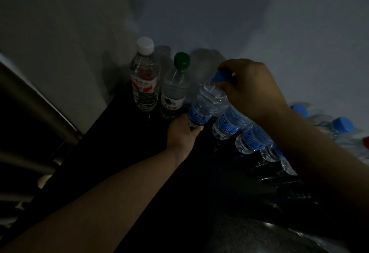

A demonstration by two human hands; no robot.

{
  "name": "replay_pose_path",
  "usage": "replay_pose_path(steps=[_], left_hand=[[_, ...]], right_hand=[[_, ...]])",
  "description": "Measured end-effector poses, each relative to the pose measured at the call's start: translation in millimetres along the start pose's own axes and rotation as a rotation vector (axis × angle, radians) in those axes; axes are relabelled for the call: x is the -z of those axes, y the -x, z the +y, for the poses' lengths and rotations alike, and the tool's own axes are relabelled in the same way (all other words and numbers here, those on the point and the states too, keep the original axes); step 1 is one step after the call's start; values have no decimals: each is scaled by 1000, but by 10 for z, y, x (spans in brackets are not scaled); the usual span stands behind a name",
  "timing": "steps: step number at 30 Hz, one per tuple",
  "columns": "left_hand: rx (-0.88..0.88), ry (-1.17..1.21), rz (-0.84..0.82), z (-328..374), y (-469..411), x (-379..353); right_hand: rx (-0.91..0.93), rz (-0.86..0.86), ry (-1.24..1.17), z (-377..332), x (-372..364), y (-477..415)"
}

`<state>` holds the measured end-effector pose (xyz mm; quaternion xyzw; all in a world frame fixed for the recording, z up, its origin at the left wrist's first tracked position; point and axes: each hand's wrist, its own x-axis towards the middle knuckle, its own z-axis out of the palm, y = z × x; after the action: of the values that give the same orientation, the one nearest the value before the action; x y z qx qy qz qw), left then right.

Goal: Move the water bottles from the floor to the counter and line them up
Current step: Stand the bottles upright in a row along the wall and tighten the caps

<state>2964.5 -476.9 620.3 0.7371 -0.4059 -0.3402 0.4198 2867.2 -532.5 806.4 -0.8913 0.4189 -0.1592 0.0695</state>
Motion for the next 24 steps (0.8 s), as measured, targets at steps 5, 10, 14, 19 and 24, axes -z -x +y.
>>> replay_pose_path(steps=[5, 10, 14, 19, 24], left_hand=[[18, 115, 7, -84, 95, -6], [-37, -49, -31, -85, 208, -19], [-80, -155, -9, -89, 213, -3], [-83, -161, -16, -99, 219, 1], [-74, -178, -8, -115, 211, -9]], right_hand=[[11, 7, 9, -11, -4, 7], [-9, 21, -4, -28, -29, -39], [-23, 43, -20, -23, -43, -29], [-17, 58, -23, -7, -53, 1], [-8, 60, -25, -11, -60, 3]])
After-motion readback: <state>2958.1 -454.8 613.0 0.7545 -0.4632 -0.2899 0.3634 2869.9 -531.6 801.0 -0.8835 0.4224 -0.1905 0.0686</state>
